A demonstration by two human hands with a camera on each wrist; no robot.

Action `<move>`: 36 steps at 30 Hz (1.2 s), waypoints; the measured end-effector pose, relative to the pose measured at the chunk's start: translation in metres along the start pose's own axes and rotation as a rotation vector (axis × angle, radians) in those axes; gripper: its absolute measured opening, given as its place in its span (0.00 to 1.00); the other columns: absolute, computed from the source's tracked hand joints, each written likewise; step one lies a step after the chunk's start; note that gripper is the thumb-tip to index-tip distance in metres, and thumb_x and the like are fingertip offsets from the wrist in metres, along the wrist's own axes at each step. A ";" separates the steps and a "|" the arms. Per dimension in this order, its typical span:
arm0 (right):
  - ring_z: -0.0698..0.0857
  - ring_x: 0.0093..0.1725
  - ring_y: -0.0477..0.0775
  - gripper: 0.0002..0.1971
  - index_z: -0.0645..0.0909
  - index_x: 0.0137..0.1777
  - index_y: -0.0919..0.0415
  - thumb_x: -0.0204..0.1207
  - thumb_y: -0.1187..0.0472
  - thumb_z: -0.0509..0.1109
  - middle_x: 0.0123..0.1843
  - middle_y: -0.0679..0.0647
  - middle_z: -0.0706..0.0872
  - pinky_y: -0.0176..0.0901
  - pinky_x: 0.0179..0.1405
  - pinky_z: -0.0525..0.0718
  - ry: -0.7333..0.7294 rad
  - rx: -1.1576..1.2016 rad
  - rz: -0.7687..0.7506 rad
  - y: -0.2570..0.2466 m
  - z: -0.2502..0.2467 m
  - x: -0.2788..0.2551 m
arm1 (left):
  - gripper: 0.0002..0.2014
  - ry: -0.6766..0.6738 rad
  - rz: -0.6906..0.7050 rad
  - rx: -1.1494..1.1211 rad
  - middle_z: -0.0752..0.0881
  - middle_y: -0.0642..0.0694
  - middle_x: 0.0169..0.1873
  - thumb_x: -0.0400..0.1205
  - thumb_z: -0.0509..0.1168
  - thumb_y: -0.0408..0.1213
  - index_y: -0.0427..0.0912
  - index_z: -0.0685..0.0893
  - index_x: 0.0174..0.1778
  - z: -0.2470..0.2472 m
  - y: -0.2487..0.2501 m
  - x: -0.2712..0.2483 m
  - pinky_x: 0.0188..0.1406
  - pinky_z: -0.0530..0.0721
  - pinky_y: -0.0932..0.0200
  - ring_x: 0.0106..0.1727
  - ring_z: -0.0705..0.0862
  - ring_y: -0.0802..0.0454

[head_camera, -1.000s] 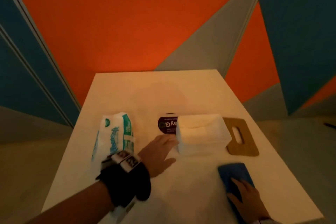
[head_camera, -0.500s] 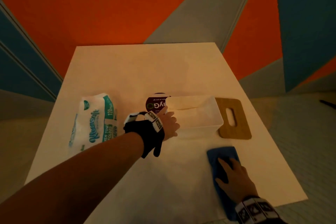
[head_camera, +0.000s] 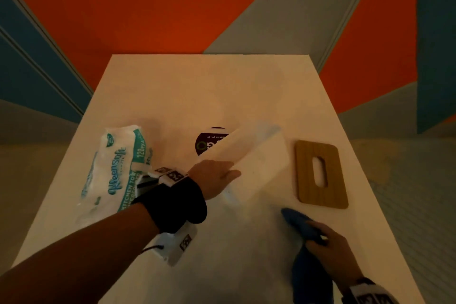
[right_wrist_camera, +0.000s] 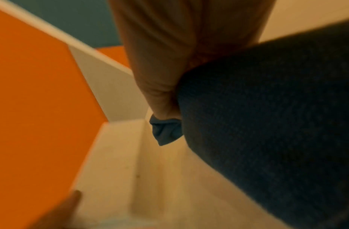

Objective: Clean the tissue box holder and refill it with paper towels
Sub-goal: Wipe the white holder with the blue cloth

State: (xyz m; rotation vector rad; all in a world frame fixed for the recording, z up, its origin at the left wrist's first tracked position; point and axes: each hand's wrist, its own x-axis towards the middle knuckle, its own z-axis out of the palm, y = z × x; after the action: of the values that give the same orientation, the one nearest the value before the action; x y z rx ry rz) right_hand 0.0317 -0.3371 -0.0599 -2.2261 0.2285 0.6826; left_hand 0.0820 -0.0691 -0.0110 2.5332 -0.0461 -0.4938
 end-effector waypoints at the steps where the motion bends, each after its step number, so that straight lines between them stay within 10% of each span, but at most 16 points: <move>1: 0.76 0.58 0.58 0.18 0.79 0.61 0.58 0.74 0.74 0.67 0.64 0.62 0.82 0.48 0.61 0.71 0.000 0.124 -0.027 -0.011 -0.005 -0.002 | 0.21 -0.007 -0.037 -0.102 0.82 0.34 0.60 0.85 0.49 0.47 0.35 0.75 0.62 -0.001 -0.001 -0.005 0.51 0.68 0.59 0.59 0.79 0.41; 6: 0.75 0.61 0.47 0.11 0.76 0.52 0.39 0.70 0.52 0.67 0.58 0.44 0.77 0.39 0.62 0.69 0.055 0.144 -0.513 -0.077 -0.003 -0.016 | 0.16 0.058 -0.099 -0.438 0.83 0.38 0.56 0.84 0.53 0.42 0.36 0.80 0.57 0.002 -0.005 -0.027 0.55 0.71 0.60 0.58 0.79 0.45; 12: 0.68 0.63 0.56 0.20 0.68 0.70 0.55 0.82 0.48 0.48 0.75 0.52 0.64 0.40 0.64 0.66 0.106 -0.441 -0.925 -0.110 0.057 -0.013 | 0.13 0.113 -0.102 -0.782 0.79 0.44 0.51 0.83 0.50 0.26 0.36 0.77 0.58 0.008 -0.002 -0.038 0.58 0.75 0.59 0.54 0.77 0.49; 16: 0.63 0.75 0.57 0.22 0.69 0.69 0.58 0.75 0.56 0.53 0.73 0.58 0.76 0.56 0.76 0.59 0.237 -0.518 -0.944 -0.136 0.059 0.010 | 0.09 0.200 0.011 -0.767 0.81 0.48 0.41 0.83 0.54 0.35 0.44 0.79 0.44 -0.004 -0.015 -0.047 0.42 0.75 0.74 0.37 0.78 0.69; 21: 0.47 0.83 0.56 0.22 0.60 0.77 0.64 0.84 0.67 0.54 0.84 0.59 0.55 0.49 0.83 0.45 0.211 -0.200 -0.663 -0.179 0.021 0.052 | 0.16 0.318 0.050 -0.622 0.72 0.52 0.25 0.83 0.57 0.37 0.47 0.69 0.27 -0.004 -0.015 -0.055 0.29 0.70 0.74 0.26 0.74 0.67; 24: 0.49 0.83 0.56 0.23 0.58 0.78 0.62 0.84 0.67 0.52 0.84 0.56 0.53 0.37 0.78 0.43 0.155 -0.246 -0.690 -0.174 0.037 0.041 | 0.18 0.379 0.041 -0.624 0.70 0.52 0.23 0.82 0.57 0.34 0.47 0.68 0.25 -0.001 -0.020 -0.055 0.27 0.69 0.74 0.25 0.73 0.66; 28: 0.63 0.74 0.60 0.22 0.68 0.72 0.60 0.86 0.59 0.38 0.73 0.55 0.74 0.37 0.76 0.46 0.113 -0.526 -0.887 -0.149 0.074 -0.005 | 0.09 0.331 0.068 -0.755 0.83 0.49 0.35 0.82 0.56 0.37 0.46 0.80 0.40 0.003 -0.025 -0.060 0.37 0.74 0.77 0.36 0.79 0.68; 31: 0.52 0.80 0.59 0.25 0.66 0.75 0.63 0.84 0.56 0.39 0.77 0.56 0.60 0.52 0.77 0.47 0.047 -0.466 -0.969 -0.160 0.063 0.007 | 0.10 0.363 0.099 -0.742 0.82 0.49 0.32 0.81 0.56 0.40 0.44 0.80 0.38 0.000 -0.024 -0.061 0.34 0.75 0.73 0.34 0.80 0.64; 36: 0.54 0.83 0.54 0.22 0.63 0.77 0.58 0.84 0.69 0.52 0.83 0.53 0.56 0.38 0.78 0.50 0.128 -0.266 -0.705 -0.198 0.021 0.054 | 0.15 0.494 0.057 -0.749 0.73 0.49 0.25 0.82 0.59 0.36 0.40 0.71 0.28 -0.011 -0.020 -0.065 0.28 0.70 0.72 0.29 0.74 0.61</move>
State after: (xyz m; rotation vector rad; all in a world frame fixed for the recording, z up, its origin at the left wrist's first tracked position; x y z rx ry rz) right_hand 0.1410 -0.1842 0.0253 -2.3769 -0.5954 0.1870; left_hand 0.0243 -0.0382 0.0091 1.8376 0.2110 0.1412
